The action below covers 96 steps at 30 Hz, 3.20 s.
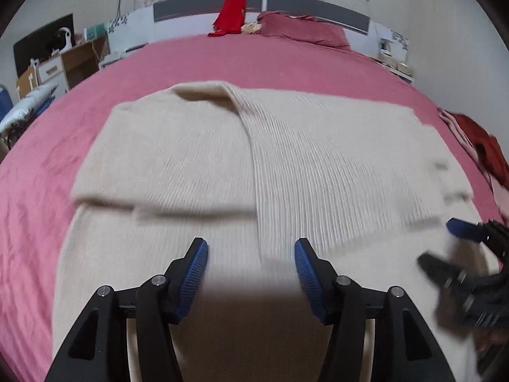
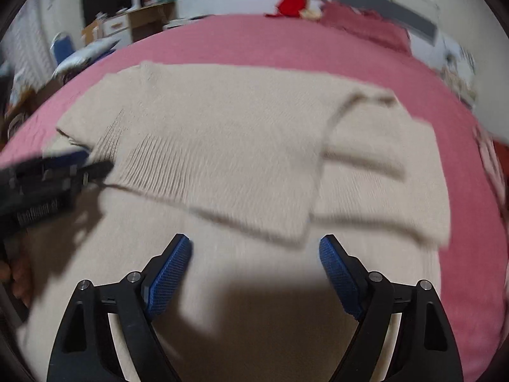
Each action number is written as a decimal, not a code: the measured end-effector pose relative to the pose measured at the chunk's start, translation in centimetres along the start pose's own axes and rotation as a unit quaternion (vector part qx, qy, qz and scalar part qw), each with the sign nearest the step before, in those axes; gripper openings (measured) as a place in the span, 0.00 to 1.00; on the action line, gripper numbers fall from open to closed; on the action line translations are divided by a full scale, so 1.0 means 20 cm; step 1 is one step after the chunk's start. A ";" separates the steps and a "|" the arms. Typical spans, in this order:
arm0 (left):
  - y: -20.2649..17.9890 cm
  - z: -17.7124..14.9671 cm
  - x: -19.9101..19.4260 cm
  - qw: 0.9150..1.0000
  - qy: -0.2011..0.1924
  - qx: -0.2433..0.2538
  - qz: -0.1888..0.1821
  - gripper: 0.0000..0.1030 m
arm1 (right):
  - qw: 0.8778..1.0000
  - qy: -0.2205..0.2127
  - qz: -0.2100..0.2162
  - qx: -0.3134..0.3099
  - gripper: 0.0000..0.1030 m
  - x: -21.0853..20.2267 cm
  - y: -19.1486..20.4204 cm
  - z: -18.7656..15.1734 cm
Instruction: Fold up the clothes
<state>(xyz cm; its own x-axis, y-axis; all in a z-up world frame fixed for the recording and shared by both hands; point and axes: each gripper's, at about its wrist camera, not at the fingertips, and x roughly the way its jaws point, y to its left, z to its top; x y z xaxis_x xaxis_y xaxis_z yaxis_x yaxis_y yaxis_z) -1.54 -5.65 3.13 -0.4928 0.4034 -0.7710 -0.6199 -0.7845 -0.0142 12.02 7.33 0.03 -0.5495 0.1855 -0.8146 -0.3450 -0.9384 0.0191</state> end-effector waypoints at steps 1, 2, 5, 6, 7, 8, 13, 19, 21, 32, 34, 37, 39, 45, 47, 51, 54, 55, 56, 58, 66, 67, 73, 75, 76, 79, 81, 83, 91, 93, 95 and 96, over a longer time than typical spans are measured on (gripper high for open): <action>-0.01 -0.06 -0.04 1.000 0.001 0.005 0.005 0.56 | 1.000 0.005 0.005 0.026 0.82 -0.04 -0.03 -0.05; -0.02 -0.11 -0.08 1.000 -0.001 0.008 0.011 0.57 | 0.999 0.008 0.009 0.049 0.82 -0.07 -0.06 -0.10; -0.06 -0.33 -0.23 0.999 -0.023 0.029 0.027 0.58 | 0.997 -0.017 -0.002 0.071 0.82 -0.18 -0.09 -0.27; -0.08 -0.37 -0.26 0.998 -0.026 0.039 0.032 0.58 | 0.998 -0.022 -0.013 0.065 0.83 -0.21 -0.08 -0.32; -0.10 -0.39 -0.29 0.998 -0.028 0.051 0.037 0.58 | 0.998 -0.027 -0.025 0.060 0.83 -0.24 -0.06 -0.38; -0.12 -0.42 -0.31 0.997 -0.029 0.063 0.043 0.58 | 0.997 -0.031 -0.036 0.055 0.83 -0.27 -0.05 -0.42; 0.03 -0.50 -0.48 1.000 -0.018 0.020 0.010 0.58 | 0.996 -0.055 -0.037 0.056 0.83 -0.37 -0.04 -0.58; 0.48 -0.59 -0.62 0.991 0.010 -0.091 0.103 0.58 | 0.996 -0.072 -0.021 0.047 0.83 -0.39 0.08 -0.64; 0.64 -0.63 -0.60 0.983 0.041 -0.142 0.112 0.58 | 0.997 -0.066 -0.020 0.043 0.83 -0.40 0.08 -0.66; 0.80 -0.65 -0.56 0.974 0.107 -0.181 -0.088 0.59 | 0.949 -0.022 0.108 0.295 0.83 -0.57 -0.48 -0.85; 0.78 -0.65 -0.55 0.975 0.109 -0.173 -0.093 0.62 | 0.930 -0.013 0.132 0.343 0.83 -0.60 -0.59 -0.89; 0.71 -0.66 -0.57 0.981 0.112 -0.138 -0.077 0.64 | 0.898 -0.002 0.167 0.407 0.83 -0.65 -0.75 -0.94; 0.68 -0.67 -0.57 0.984 0.114 -0.119 -0.070 0.68 | 0.895 -0.004 0.189 0.404 0.83 -0.65 -0.76 -0.97; 0.65 -0.70 -0.60 0.982 0.123 -0.111 -0.092 0.70 | 0.937 0.050 0.218 0.267 0.83 -0.61 -0.55 -0.92; 0.66 -0.71 -0.61 0.977 0.126 -0.127 -0.120 0.70 | 0.929 0.059 0.260 0.258 0.84 -0.59 -0.51 -0.93; 0.71 -0.77 -0.62 0.953 0.132 -0.193 -0.192 0.70 | 0.899 0.071 0.340 0.267 0.84 -0.53 -0.46 -0.94; 0.75 -0.80 -0.62 0.942 0.132 -0.231 -0.206 0.70 | 0.898 0.082 0.345 0.261 0.81 -0.52 -0.42 -0.93; 0.75 -0.81 -0.61 0.937 0.136 -0.244 -0.210 0.70 | 0.901 0.084 0.339 0.258 0.79 -0.51 -0.41 -0.92; 0.74 -0.81 -0.60 0.933 0.142 -0.253 -0.212 0.70 | 0.904 0.087 0.330 0.258 0.72 -0.51 -0.41 -0.92; 0.73 -0.82 -0.60 0.933 0.145 -0.256 -0.208 0.70 | 0.908 0.096 0.305 0.270 0.46 -0.50 -0.43 -0.92; 0.68 -0.80 -0.53 0.929 0.152 -0.250 -0.226 0.70 | 0.881 0.128 0.368 0.270 0.20 -0.40 -0.36 -0.91; 0.68 -0.80 -0.53 0.930 0.154 -0.246 -0.227 0.70 | 0.884 0.134 0.365 0.260 0.20 -0.38 -0.33 -0.90; 0.67 -0.81 -0.53 0.932 0.164 -0.236 -0.222 0.57 | 0.873 0.139 0.371 0.285 0.14 -0.37 -0.33 -0.90; 0.68 -0.82 -0.53 0.927 0.169 -0.245 -0.229 0.41 | 0.870 0.138 0.375 0.290 0.14 -0.41 -0.35 -0.91; 0.67 -0.83 -0.52 0.923 0.177 -0.246 -0.236 0.36 | 0.867 0.139 0.377 0.293 0.14 -0.40 -0.33 -0.91; 0.65 -0.84 -0.50 0.919 0.196 -0.235 -0.249 0.21 | 0.863 0.139 0.381 0.301 0.14 -0.40 -0.33 -0.92; 0.63 -0.84 -0.50 0.920 0.200 -0.227 -0.249 0.14 | 0.861 0.139 0.383 0.306 0.14 -0.39 -0.32 -0.93; 0.64 -0.84 -0.50 0.921 0.199 -0.226 -0.246 0.12 | 0.859 0.138 0.384 0.309 0.14 -0.40 -0.32 -0.92; 0.61 -0.79 -0.57 0.919 0.191 -0.211 -0.272 0.08 | 0.887 0.141 0.343 0.275 0.11 -0.44 -0.29 -0.90; 0.62 -0.75 -0.60 0.909 0.179 -0.214 -0.308 0.08 | 0.880 0.153 0.345 0.288 0.10 -0.46 -0.28 -0.88; 0.63 -0.68 -0.63 0.892 0.159 -0.225 -0.359 0.08 | 0.865 0.163 0.369 0.298 0.10 -0.47 -0.28 -0.84; 0.63 -0.63 -0.63 0.885 0.147 -0.229 -0.377 0.08 | 0.861 0.162 0.378 0.299 0.10 -0.48 -0.28 -0.81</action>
<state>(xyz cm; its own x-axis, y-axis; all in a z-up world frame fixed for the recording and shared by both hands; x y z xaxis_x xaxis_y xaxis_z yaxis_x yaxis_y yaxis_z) 4.58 -26.70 4.66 0.1785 0.8062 -0.5640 -0.3597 -0.4801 -0.8001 31.53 6.18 -1.65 -0.5814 -0.5953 -0.5547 -0.3648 -0.4186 0.8317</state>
